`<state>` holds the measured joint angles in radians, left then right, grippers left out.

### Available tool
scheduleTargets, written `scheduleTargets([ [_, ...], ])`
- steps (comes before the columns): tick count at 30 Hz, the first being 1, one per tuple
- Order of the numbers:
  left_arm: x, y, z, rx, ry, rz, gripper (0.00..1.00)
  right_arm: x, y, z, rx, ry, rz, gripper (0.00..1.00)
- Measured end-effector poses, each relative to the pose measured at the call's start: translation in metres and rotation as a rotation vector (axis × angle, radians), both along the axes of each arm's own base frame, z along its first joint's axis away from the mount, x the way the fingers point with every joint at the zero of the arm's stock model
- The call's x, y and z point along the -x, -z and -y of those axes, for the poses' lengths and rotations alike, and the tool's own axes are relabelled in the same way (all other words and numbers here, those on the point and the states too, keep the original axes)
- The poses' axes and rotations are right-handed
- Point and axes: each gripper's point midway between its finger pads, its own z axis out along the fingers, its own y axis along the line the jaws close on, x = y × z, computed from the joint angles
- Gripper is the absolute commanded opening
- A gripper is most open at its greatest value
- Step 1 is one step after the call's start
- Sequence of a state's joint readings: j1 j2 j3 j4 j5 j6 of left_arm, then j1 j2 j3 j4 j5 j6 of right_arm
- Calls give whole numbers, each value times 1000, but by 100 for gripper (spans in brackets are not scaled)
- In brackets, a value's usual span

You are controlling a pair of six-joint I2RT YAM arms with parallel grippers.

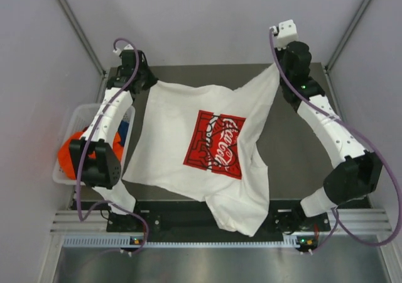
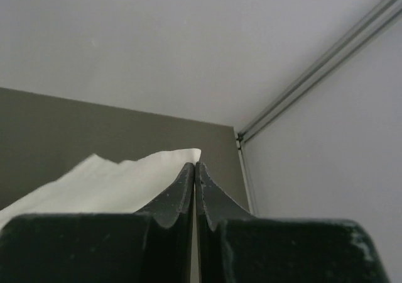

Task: Fold and stack the t-shirts
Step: Flatten the tshirt out

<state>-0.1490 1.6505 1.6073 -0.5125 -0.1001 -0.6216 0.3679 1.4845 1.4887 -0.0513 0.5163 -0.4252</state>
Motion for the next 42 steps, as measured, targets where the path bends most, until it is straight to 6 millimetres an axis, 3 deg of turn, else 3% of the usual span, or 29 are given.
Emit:
scheduleTargets([
  [4, -17, 33, 8, 40, 53, -53, 0, -25, 34, 30, -67, 24, -89, 0],
  [7, -19, 35, 16, 63, 91, -52, 0, -30, 41, 36, -111, 11, -117, 0],
  [9, -20, 24, 22, 82, 119, -17, 0, -28, 35, 33, -139, -6, -122, 0],
  [11, -18, 8, 27, 102, 143, 22, 0, -25, 16, 31, -181, -23, -110, 0],
  [13, -12, -13, 31, 123, 166, 68, 0, -21, -20, 28, -252, -58, -56, 0],
  [16, 5, -65, 37, 164, 205, 166, 0, -5, -81, 42, -351, -83, 32, 0],
  [18, 20, -109, 41, 190, 239, 255, 0, 21, -130, 60, -404, -82, 115, 0],
  [21, 53, -174, 47, 229, 294, 391, 0, 75, -182, 77, -448, -78, 226, 0],
  [25, 126, -241, 53, 278, 381, 548, 0, 187, -228, 77, -493, -126, 353, 0],
  [31, 234, -293, 49, 312, 459, 714, 0, 367, -273, 84, -533, -196, 645, 0],
  [33, 264, -304, 49, 328, 489, 750, 0, 431, -280, 91, -557, -207, 778, 0],
  [36, 308, -322, 50, 362, 534, 802, 0, 513, -289, 101, -596, -232, 956, 0],
  [39, 341, -340, 49, 384, 561, 853, 0, 570, -301, 108, -632, -298, 1097, 0],
  [42, 357, -354, 46, 388, 567, 891, 0, 585, -307, 115, -670, -359, 1134, 0],
])
